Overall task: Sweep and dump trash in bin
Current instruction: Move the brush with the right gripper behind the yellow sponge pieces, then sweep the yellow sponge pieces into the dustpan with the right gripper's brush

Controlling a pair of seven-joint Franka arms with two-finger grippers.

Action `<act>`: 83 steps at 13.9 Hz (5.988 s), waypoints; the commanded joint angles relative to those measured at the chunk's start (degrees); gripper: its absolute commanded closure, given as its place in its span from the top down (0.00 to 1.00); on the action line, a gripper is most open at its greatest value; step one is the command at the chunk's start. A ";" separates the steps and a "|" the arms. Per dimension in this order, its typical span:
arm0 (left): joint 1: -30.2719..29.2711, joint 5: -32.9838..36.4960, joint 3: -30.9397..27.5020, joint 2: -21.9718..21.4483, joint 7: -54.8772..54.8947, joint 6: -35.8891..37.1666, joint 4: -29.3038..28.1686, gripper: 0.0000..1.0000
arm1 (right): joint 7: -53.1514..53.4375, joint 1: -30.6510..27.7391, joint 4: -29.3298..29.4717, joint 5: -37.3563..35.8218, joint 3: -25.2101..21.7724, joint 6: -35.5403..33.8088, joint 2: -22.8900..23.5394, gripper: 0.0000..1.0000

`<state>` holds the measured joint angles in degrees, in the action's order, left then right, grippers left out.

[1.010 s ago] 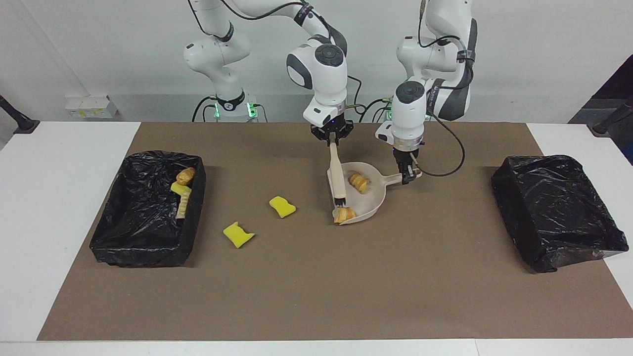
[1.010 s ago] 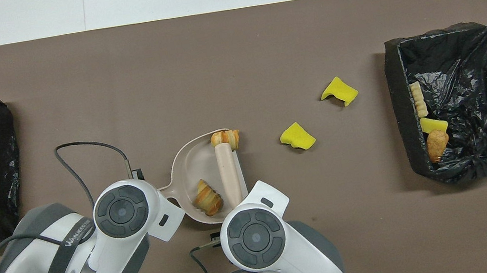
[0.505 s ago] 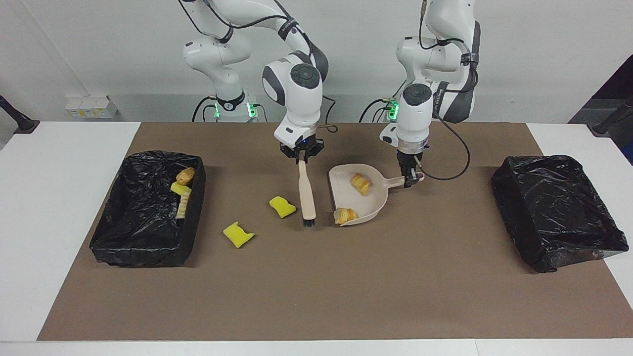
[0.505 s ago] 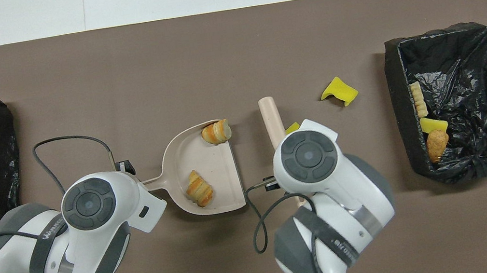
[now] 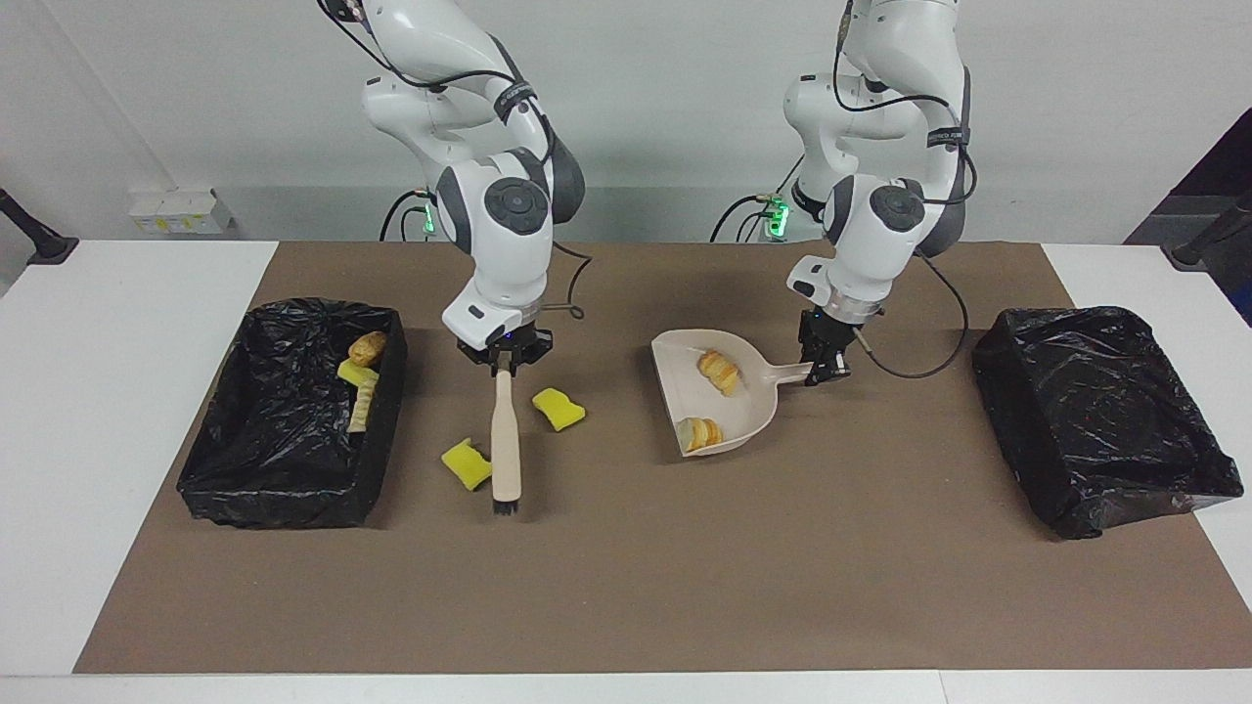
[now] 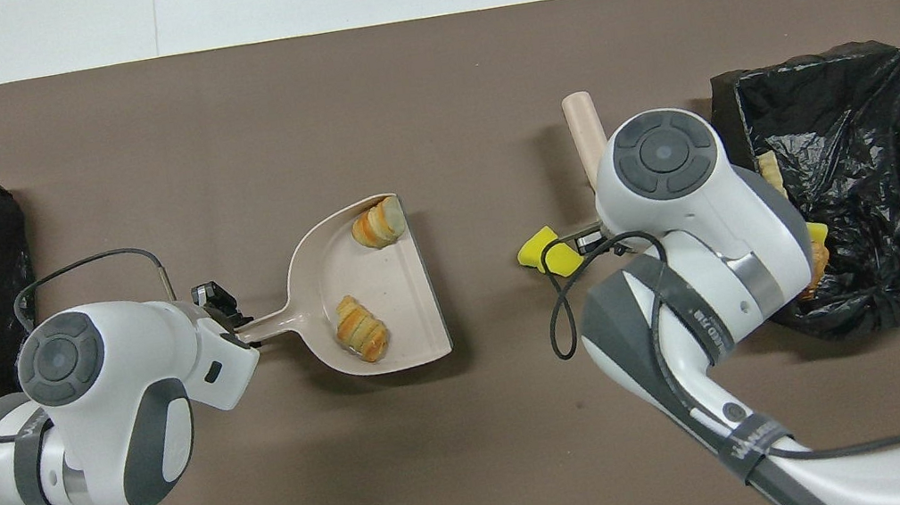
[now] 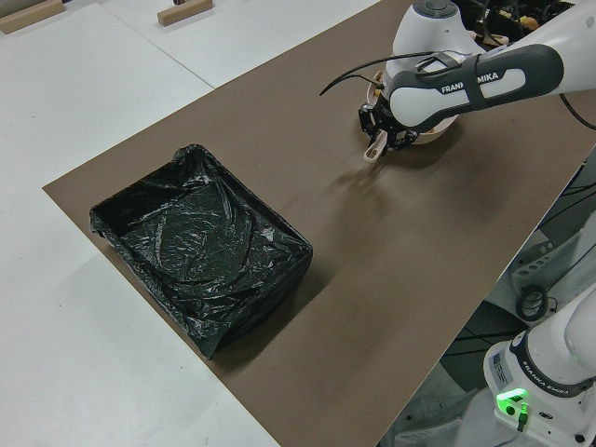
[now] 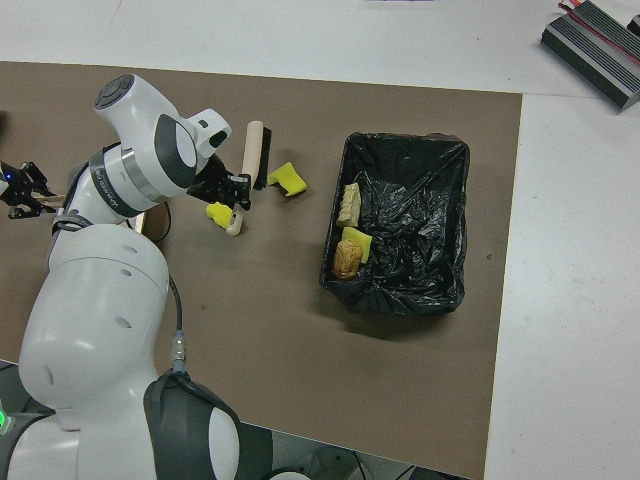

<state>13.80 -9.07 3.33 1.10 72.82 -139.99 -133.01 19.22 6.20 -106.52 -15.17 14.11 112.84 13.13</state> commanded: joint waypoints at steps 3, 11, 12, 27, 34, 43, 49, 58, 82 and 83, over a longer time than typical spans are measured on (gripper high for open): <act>-0.09 -1.31 0.27 0.57 -1.26 4.46 5.04 0.00 | -1.82 -4.88 -0.16 -3.82 0.74 -1.30 1.11 0.00; 5.96 18.11 0.27 -1.01 -21.98 16.74 5.75 0.00 | -3.23 -7.71 -4.84 -1.98 1.36 1.16 0.14 0.00; 6.84 20.47 0.27 -1.71 -25.32 18.68 5.66 0.00 | -2.88 -6.04 -4.92 0.99 1.36 0.98 -0.21 0.00; 15.64 24.89 0.71 -2.86 -35.29 24.68 5.75 0.00 | 4.16 7.42 -5.71 14.82 1.36 -9.91 -9.00 0.00; 19.42 24.89 0.97 -1.89 -40.30 25.47 6.45 0.00 | 3.28 5.23 -12.73 15.61 1.27 -1.76 -8.91 0.00; 19.07 24.98 0.97 -1.89 -40.04 23.72 5.75 0.00 | 2.57 12.94 -14.15 26.14 1.36 4.04 -8.56 0.00; 16.88 24.80 0.97 -1.19 -36.70 14.92 3.82 0.00 | 7.32 16.74 -11.44 29.41 1.36 4.86 -8.04 0.00; 11.34 22.70 0.97 -0.57 -29.06 8.95 1.79 0.00 | 7.50 17.44 -11.34 26.43 1.36 2.57 -8.38 0.00; 6.86 15.33 0.97 -0.22 -18.87 5.87 0.65 0.00 | 8.81 15.60 -1.41 19.56 0.74 -12.38 -10.58 0.00; 5.55 13.48 0.97 -0.04 -16.85 5.26 0.65 0.00 | 9.51 15.07 -1.58 19.56 0.74 -12.29 -10.58 0.00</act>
<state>21.50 7.46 4.01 1.07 52.37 -132.29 -131.41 27.00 22.55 -108.73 4.31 14.40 101.09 2.41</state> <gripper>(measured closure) 0.687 0.744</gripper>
